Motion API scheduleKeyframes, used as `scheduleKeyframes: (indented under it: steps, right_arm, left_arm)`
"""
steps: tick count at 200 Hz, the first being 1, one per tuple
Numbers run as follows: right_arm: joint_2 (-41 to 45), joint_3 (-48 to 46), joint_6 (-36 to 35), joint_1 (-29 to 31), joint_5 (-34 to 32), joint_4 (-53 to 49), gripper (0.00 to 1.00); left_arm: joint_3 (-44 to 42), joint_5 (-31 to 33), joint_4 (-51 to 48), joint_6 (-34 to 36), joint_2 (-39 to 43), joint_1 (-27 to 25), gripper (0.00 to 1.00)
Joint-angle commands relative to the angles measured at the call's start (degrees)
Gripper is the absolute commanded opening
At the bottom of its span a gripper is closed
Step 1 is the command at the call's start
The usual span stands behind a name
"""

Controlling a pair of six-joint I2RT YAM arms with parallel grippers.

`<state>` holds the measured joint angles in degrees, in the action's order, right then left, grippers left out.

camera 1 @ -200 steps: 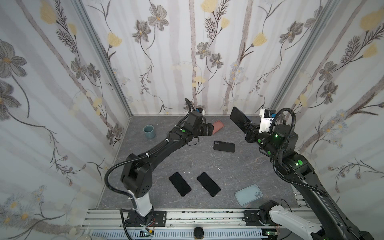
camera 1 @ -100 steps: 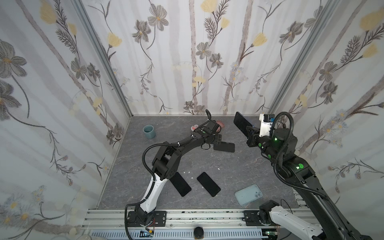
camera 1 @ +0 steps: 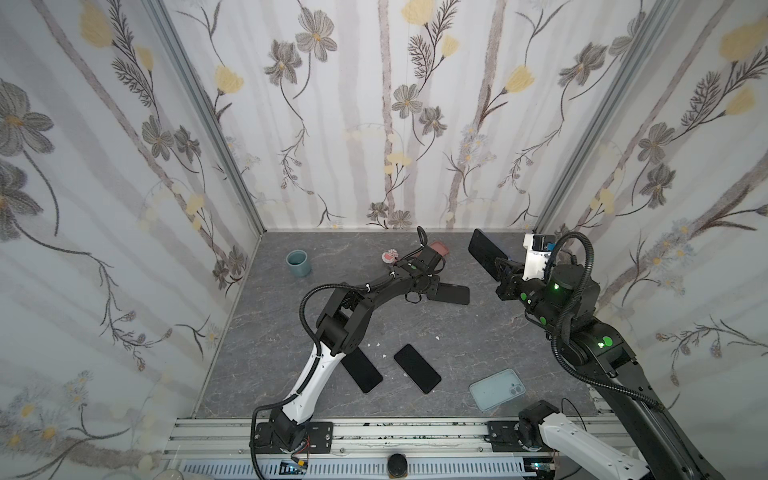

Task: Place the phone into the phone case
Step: 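Move left gripper over the black phone case while right holds phone upright, then grasp the black case edge with left gripper while right lowers phone toward it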

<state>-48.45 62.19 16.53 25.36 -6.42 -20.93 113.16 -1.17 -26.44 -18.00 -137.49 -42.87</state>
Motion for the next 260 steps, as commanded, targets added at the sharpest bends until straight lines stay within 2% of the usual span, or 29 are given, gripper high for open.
scheduleKeyframes:
  steps: [1,21,39,53,82,114,142,192,221,239,260]
  right_arm:
    - [0.41,0.16,1.02,0.02,-0.2,2.22,0.0]
    - [0.69,0.53,1.0,0.05,-0.23,1.94,0.0]
    - [0.97,0.44,1.22,0.04,-0.26,1.7,0.0]
    - [1.16,0.15,1.45,0.09,-0.41,1.7,0.0]
    - [0.97,-0.21,2.25,0.04,-0.16,2.62,0.0]
    - [-0.21,-0.24,2.44,0.09,0.6,3.73,0.0]
    - [-2.56,-0.52,2.82,0.16,1.8,3.7,0.0]
    - [-7.01,-0.95,6.11,1.65,7.01,5.72,0.0]
    - [-10.21,-0.14,6.61,4.36,7.14,4.8,0.0]
    - [-11.97,0.08,7.96,6.2,7.6,3.68,0.0]
    - [-13.55,-0.88,11.86,6.72,9.96,3.27,0.0]
  left_arm:
    - [2.08,2.52,-2.57,2.54,-1.64,-0.01,0.4]
    - [3.03,3.12,-3.78,3.53,-2.75,-0.04,0.24]
    - [2.87,3.21,-4.35,3.72,-2.78,-0.02,0.2]
    - [2.7,3.1,-4.93,3.75,-2.53,-0.02,0.12]
    - [-0.96,4.36,-4.83,3.16,0.07,-0.02,0.09]
    - [-10.04,6.25,-2.41,1.62,6.3,-0.02,0.01]
    - [-21.28,7.23,0.74,-0.44,14.09,0.19,0.0]
    - [-41.78,3.71,8.16,-7.72,27.62,1.26,0.0]
    - [-46.7,3.04,11.57,-10.58,31.52,2.5,0.01]
    - [-47.98,2.19,13.77,-10.7,33.46,2.94,0.12]
    - [-49.35,-0.35,17.33,-9.72,35.47,4.11,0.15]
